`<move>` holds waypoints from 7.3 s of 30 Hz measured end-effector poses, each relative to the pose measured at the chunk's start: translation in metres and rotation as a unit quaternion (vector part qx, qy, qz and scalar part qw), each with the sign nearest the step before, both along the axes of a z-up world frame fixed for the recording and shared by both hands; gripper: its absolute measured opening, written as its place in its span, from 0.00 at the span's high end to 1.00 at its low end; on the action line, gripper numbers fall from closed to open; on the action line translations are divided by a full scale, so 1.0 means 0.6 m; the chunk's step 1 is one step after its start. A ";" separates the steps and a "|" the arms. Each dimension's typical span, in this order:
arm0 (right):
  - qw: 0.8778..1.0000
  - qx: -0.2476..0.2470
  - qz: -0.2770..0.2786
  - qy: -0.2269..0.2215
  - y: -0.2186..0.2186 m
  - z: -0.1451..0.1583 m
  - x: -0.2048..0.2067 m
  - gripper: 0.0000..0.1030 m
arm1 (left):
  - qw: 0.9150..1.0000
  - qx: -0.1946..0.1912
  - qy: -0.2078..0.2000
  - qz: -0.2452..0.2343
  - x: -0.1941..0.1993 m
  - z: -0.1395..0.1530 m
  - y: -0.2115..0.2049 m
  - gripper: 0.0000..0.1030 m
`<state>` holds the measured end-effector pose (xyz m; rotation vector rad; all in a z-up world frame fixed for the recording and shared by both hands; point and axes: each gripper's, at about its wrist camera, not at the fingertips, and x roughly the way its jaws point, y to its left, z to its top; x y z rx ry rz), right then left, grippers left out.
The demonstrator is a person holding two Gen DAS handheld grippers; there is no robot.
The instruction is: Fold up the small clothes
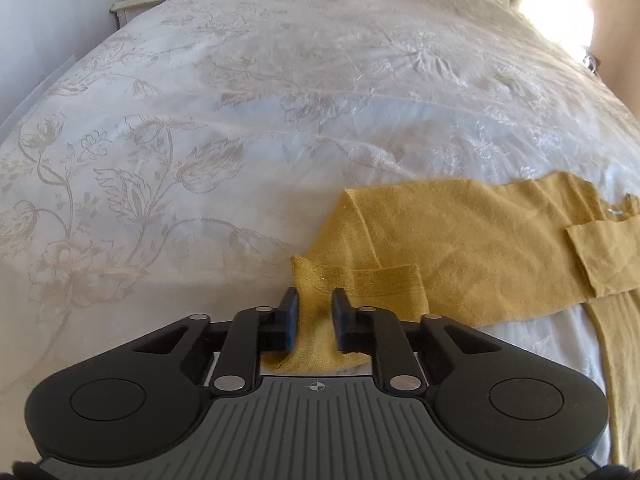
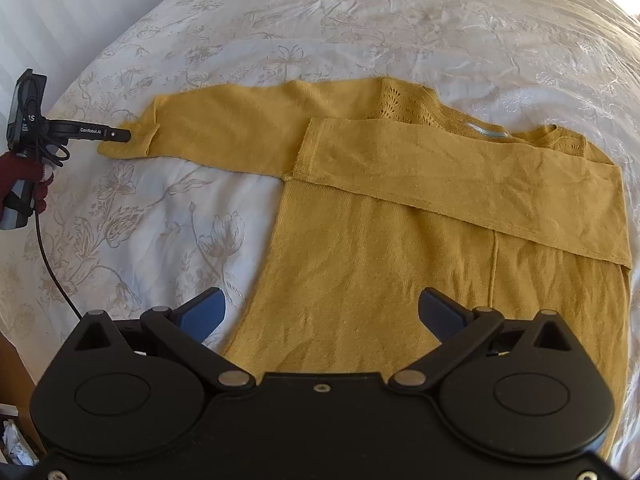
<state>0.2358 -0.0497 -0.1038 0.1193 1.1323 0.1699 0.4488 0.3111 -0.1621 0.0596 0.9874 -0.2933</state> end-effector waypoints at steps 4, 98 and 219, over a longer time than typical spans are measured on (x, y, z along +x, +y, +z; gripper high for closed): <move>1.000 -0.002 0.001 0.012 0.005 -0.008 0.004 0.01 | 1.000 -0.017 -0.011 -0.010 -0.014 0.007 -0.002 0.93; 0.992 0.102 -0.075 -0.022 -0.390 -0.047 -0.158 0.01 | 0.977 -0.199 0.043 -0.064 -0.148 0.067 -0.732 0.50; 0.995 -0.028 -0.078 -0.051 -0.431 -0.133 0.133 0.01 | 0.995 0.023 0.008 0.096 0.023 -0.004 -0.420 0.11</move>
